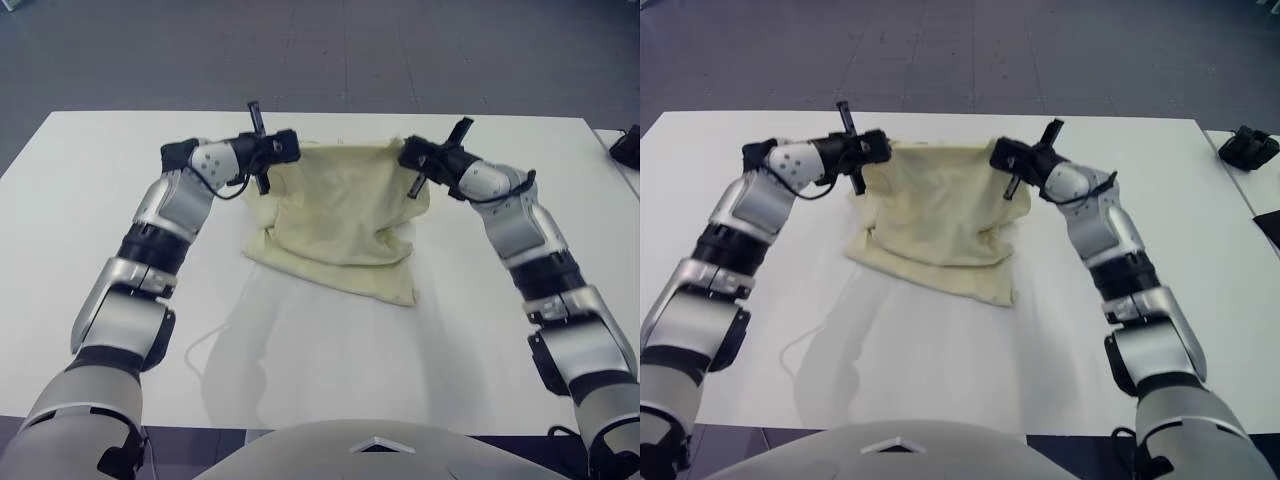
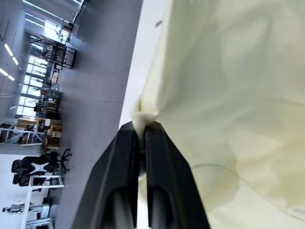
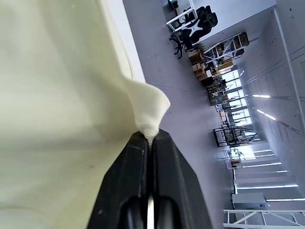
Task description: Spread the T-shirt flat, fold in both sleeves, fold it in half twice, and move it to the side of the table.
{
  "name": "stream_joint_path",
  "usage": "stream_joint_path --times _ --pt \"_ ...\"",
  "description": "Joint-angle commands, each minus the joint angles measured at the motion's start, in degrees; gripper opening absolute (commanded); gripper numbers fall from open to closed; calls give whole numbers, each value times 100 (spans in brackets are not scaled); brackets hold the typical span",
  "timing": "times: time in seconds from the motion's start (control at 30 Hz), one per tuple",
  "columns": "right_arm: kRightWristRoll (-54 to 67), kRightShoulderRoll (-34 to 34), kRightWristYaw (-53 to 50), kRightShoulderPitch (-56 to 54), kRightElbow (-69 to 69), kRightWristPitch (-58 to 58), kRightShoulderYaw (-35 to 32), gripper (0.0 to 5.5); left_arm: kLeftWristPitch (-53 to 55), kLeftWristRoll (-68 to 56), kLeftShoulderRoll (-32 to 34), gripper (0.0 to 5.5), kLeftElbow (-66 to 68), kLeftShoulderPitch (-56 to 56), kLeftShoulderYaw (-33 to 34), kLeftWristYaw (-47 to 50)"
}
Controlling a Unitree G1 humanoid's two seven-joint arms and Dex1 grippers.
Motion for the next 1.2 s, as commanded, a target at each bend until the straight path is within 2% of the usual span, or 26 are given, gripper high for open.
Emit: stream_joint_path --times 0.03,0.37,0.53,0.63,0.73,0.77,0.87,0.93,1.0,1.2 --pt "-436 308 -1077 -2455 3242 -960 92 0 -556 902 -553 1 3022 -2299 -429 1493" --pt "-883 310 -2632 -3877 4683 -1542 251 0 -511 1605 -544 1 4165 -3674 -701 3423" --pt "-961 216 -2644 -3793 4710 -1872 266 0 -773 1760 -521 1 4173 -3565 -783 3385" --pt "-961 28 -2059 -3279 4467 -2331 370 0 -1343 1827 -469 1 3967 -2988 -932 2913" --pt "-528 -461 -688 -2299 3488 -2831 291 0 -2137 1460 -13 1 2907 -1897 -901 1767" --pt "-121 -704 93 -1779 2772 -2778 182 0 -2236 1205 279 1 2133 -1386 -840 1171" --pt "1332 -1724 2489 83 -229 -1577 11 0 -1835 151 1247 1 -561 113 -567 -702" --pt "1912 -2375 3367 919 -1693 -837 -26 0 -1453 -450 1680 1 -1768 641 -405 -1494" --pt "2227 -2689 3780 1299 -2513 -355 -108 0 -1105 -871 1998 1 -2695 1019 -344 -2078" --pt "2628 -2981 4197 1906 -3939 597 -315 0 -327 -1623 2677 1 -4573 1751 -350 -3277"
